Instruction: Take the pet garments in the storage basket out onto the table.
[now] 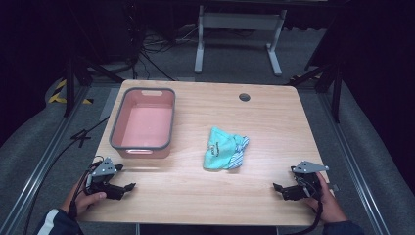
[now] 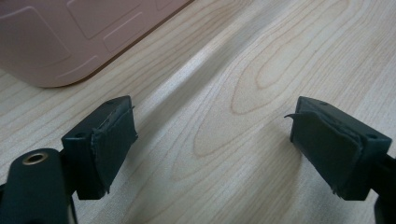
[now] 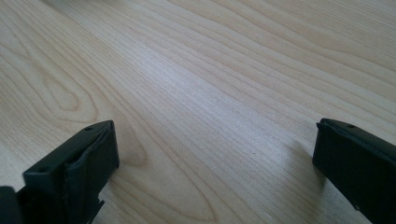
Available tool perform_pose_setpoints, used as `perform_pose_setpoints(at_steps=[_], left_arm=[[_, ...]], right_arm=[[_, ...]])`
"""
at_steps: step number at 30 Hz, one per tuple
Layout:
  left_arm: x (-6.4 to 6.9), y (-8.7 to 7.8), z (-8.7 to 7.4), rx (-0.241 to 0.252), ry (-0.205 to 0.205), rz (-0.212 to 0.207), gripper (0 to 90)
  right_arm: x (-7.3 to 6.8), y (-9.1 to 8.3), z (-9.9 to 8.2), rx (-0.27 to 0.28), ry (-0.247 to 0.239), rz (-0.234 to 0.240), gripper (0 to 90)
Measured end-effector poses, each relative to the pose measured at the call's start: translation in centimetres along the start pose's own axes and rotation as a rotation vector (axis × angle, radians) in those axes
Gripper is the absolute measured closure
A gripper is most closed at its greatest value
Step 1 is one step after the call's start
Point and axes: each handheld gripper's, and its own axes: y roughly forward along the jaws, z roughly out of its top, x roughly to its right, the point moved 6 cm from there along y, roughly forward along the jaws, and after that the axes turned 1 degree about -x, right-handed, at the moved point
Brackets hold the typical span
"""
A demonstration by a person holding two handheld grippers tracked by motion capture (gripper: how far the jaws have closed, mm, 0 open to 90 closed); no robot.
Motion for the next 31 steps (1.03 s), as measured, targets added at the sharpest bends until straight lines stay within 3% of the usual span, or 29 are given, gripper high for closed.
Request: perform_pose_setpoints(at_steps=[31], left_arm=[[-0.03,0.10,0.05,-0.005,-0.008,0.003,12.4]], right_arm=[[-0.03,0.01,0.02,0.000,0.002,0.000,0.5]])
